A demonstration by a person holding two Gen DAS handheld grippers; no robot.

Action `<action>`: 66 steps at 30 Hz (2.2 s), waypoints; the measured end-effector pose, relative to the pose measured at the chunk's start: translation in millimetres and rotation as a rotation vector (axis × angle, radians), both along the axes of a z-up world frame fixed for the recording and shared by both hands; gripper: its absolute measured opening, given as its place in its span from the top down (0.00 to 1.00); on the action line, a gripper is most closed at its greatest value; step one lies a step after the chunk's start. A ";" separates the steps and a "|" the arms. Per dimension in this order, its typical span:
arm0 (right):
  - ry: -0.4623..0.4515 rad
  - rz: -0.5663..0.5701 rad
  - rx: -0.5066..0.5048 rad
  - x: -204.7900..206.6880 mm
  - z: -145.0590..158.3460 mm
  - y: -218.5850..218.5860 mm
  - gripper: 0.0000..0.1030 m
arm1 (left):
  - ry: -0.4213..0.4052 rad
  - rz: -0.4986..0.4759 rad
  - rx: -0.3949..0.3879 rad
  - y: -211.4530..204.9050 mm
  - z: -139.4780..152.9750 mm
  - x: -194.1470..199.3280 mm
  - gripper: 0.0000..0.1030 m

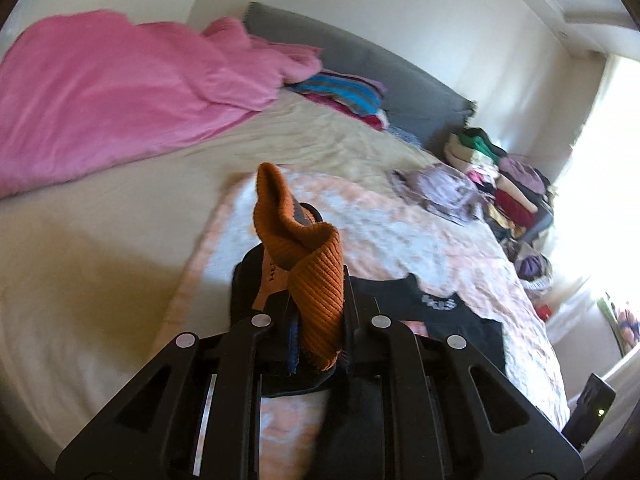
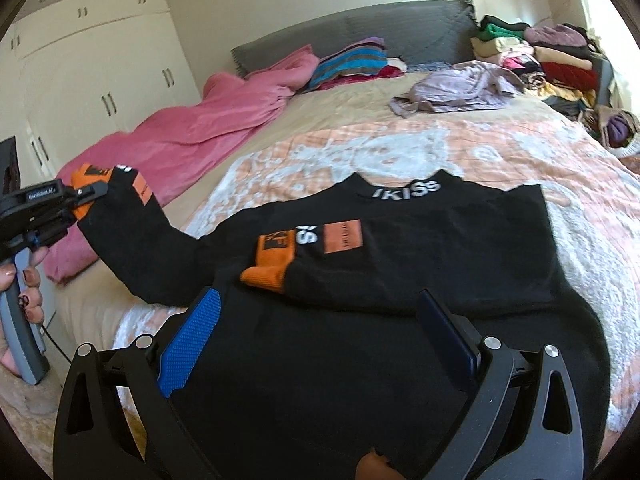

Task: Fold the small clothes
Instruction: 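Grasp the orange cuff with the left tool and lift it, then fold the sleeve across the chest with the left tool toward the right tool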

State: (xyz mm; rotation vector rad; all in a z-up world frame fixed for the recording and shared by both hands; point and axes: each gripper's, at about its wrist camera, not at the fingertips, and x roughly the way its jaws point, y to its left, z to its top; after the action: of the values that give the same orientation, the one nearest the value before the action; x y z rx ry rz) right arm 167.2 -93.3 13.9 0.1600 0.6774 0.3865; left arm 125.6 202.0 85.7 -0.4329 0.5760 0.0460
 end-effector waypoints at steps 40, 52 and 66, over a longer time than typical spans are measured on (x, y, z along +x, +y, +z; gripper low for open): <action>0.039 -0.313 0.070 1.6 -18.4 -154.8 0.05 | 0.175 -0.460 0.029 -209.3 -74.4 77.9 0.90; 0.104 -0.210 0.086 21.5 -28.8 -127.1 0.06 | 0.188 -0.481 0.043 -198.7 -81.1 58.7 0.55; 0.245 -0.018 0.056 48.6 -62.6 -43.7 0.92 | 0.187 -0.263 0.067 -108.2 -84.6 38.4 0.30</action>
State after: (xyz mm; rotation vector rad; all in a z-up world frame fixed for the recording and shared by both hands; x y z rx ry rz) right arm 215.8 -137.0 -48.7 0.2697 0.9060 0.3718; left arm 164.1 93.8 1.2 -0.2867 0.8094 -0.1475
